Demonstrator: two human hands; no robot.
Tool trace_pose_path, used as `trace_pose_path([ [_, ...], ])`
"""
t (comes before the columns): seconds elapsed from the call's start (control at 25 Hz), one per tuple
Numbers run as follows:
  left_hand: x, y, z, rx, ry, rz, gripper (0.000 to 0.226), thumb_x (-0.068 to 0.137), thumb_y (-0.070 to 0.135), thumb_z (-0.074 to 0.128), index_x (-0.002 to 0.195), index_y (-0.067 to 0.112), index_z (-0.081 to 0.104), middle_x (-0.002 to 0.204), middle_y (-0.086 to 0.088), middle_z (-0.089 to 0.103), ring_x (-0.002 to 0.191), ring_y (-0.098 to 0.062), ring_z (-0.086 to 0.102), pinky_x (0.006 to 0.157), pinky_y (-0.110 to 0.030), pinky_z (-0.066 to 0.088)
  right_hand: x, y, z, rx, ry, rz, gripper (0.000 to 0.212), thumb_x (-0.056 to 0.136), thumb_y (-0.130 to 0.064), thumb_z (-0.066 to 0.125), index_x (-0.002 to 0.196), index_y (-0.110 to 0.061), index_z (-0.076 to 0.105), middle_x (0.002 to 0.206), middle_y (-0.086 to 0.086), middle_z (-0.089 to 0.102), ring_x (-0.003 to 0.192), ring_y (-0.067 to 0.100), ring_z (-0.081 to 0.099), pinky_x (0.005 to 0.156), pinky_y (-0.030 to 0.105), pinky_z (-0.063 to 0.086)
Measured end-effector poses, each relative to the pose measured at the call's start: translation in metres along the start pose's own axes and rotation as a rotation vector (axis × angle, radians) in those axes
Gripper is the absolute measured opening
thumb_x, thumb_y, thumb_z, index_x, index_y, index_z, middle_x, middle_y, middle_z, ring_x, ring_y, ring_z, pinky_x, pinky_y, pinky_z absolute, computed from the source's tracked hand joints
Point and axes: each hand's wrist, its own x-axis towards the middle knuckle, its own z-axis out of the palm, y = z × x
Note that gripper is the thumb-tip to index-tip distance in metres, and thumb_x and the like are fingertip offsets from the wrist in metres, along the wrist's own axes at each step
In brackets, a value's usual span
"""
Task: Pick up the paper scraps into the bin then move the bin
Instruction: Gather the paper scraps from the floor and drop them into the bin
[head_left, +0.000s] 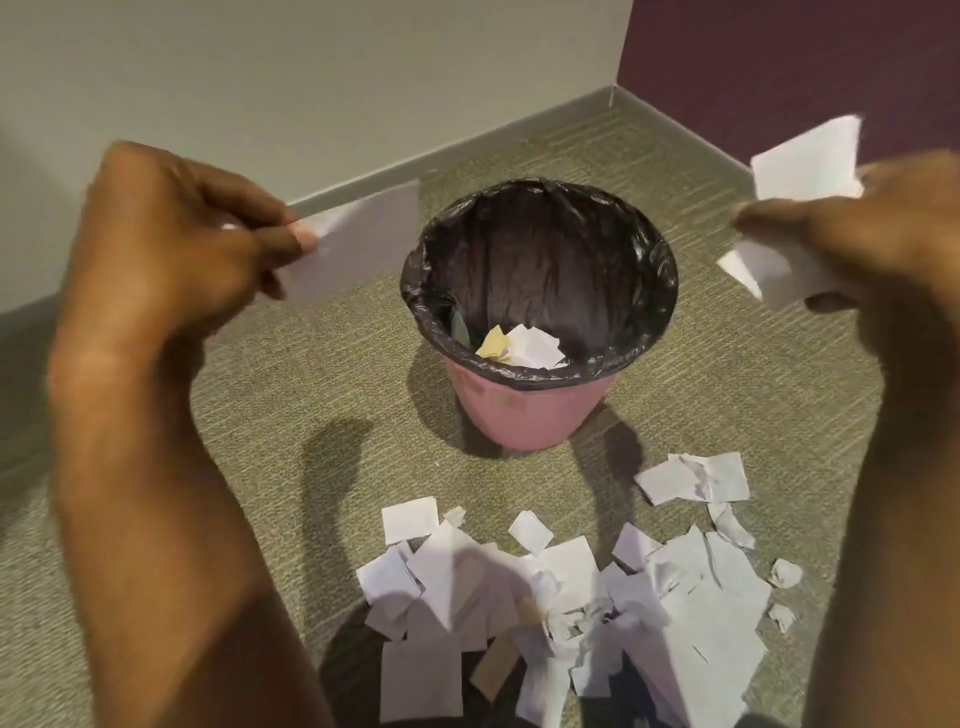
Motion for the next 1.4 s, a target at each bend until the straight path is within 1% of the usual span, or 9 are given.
trace_pose_path([
  [0.24,-0.007,0.029,0.100,-0.108,-0.221,-0.061,0.004,0.078,0.006,0.076,0.076,0.009,0.073,0.079,-0.009,0.072,0.040,-0.008,0.058,0.047,-0.026,0.053,-0.027,-0.009,0.071,0.067,-0.217,0.076,0.042,0.079,-0.038,0.081,0.103,-0.006,0.068,0.081,0.005,0.071,0.040,0.006,0.060,0.033,0.014,0.038],
  [0.52,-0.001,0.010,0.140,-0.154,-0.211,-0.090,0.045,0.070,0.048,0.071,0.104,0.019,0.066,0.094,-0.003,0.070,0.089,-0.023,0.068,0.083,-0.048,0.057,-0.024,0.000,0.083,0.149,-0.224,0.069,0.045,0.089,-0.031,0.072,0.119,0.000,0.059,0.109,0.016,0.066,0.072,0.027,0.076,0.070,0.040,0.064],
  [0.68,-0.015,0.013,0.130,-0.200,-0.178,0.022,0.018,0.084,0.027,0.067,0.079,0.010,0.071,0.072,-0.009,0.070,0.063,-0.022,0.066,0.063,-0.038,0.058,-0.023,-0.002,0.061,0.090,-0.189,-0.015,0.015,0.093,-0.016,0.066,0.092,-0.002,0.068,0.081,0.012,0.069,0.064,0.021,0.071,0.065,0.035,0.061],
  [0.84,-0.045,0.008,0.112,-0.162,-0.668,-0.095,0.038,0.088,0.030,0.067,0.064,0.001,0.068,0.052,-0.011,0.060,0.038,-0.016,0.045,0.038,-0.019,0.034,-0.017,-0.009,0.034,-0.134,-0.245,-0.052,0.013,0.092,-0.009,0.064,0.085,0.002,0.069,0.074,0.015,0.070,0.059,0.021,0.065,0.052,0.031,0.054],
  [0.96,-0.071,-0.022,0.131,-0.006,-1.142,-0.289,0.038,0.088,0.032,0.068,0.075,-0.004,0.070,0.063,-0.013,0.066,0.046,-0.018,0.056,0.043,-0.023,0.045,-0.002,0.024,0.029,-0.347,-0.250,0.043,0.013,0.090,-0.005,0.063,0.085,0.006,0.068,0.076,0.018,0.070,0.062,0.025,0.066,0.055,0.033,0.056],
  [1.08,-0.111,-0.086,0.181,0.107,-1.000,-0.422,0.023,0.079,0.022,0.072,0.089,0.003,0.063,0.083,-0.013,0.069,0.068,-0.023,0.069,0.063,-0.032,0.055,-0.005,0.103,0.052,-0.548,-0.291,0.212,0.014,0.086,-0.006,0.064,0.089,0.008,0.066,0.080,0.016,0.069,0.070,0.028,0.070,0.059,0.032,0.060],
  [1.2,-0.162,-0.144,0.206,0.528,-0.836,-0.228,0.065,0.071,0.031,0.074,0.129,0.017,0.049,0.125,-0.011,0.054,0.116,-0.030,0.054,0.093,-0.042,0.049,-0.050,0.174,0.093,-0.751,-0.614,0.259,0.038,0.081,-0.020,0.071,0.111,0.002,0.063,0.104,0.014,0.064,0.108,0.032,0.065,0.062,0.021,0.048],
  [1.32,-0.199,-0.171,0.204,0.758,-0.860,-0.122,0.092,0.073,0.043,0.076,0.148,0.026,0.025,0.151,-0.013,0.025,0.138,-0.033,0.027,0.103,-0.050,0.037,-0.114,0.222,0.128,-0.881,-0.867,0.267,0.100,0.076,-0.040,0.080,0.153,-0.014,0.023,0.158,0.014,0.027,0.141,0.035,0.038,0.107,0.040,0.042],
  [1.4,-0.209,-0.182,0.202,0.772,-0.954,-0.153,0.101,0.073,0.048,0.076,0.151,0.029,0.015,0.158,-0.015,0.007,0.145,-0.037,0.009,0.107,-0.058,0.030,-0.144,0.239,0.141,-1.026,-0.936,0.206,0.115,0.073,-0.052,0.079,0.157,-0.021,0.006,0.164,0.014,0.005,0.146,0.040,0.022,0.113,0.055,0.031],
])
